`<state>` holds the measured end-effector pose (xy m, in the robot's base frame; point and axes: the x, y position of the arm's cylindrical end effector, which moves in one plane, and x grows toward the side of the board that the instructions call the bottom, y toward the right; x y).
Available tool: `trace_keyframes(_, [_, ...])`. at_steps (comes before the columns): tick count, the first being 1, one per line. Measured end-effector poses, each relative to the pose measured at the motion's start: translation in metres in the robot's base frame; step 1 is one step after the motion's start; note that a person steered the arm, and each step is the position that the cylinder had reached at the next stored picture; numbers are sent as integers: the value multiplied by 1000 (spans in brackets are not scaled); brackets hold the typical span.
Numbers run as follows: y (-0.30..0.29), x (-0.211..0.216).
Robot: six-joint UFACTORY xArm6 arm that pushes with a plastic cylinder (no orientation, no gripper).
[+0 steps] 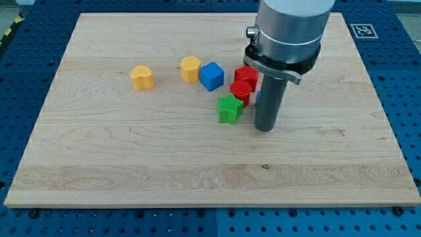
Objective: Move the arm away from the triangle
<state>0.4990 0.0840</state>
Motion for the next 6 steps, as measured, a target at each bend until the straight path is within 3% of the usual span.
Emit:
trace_keyframes(2, [0,-5])
trace_keyframes(6, [0,70])
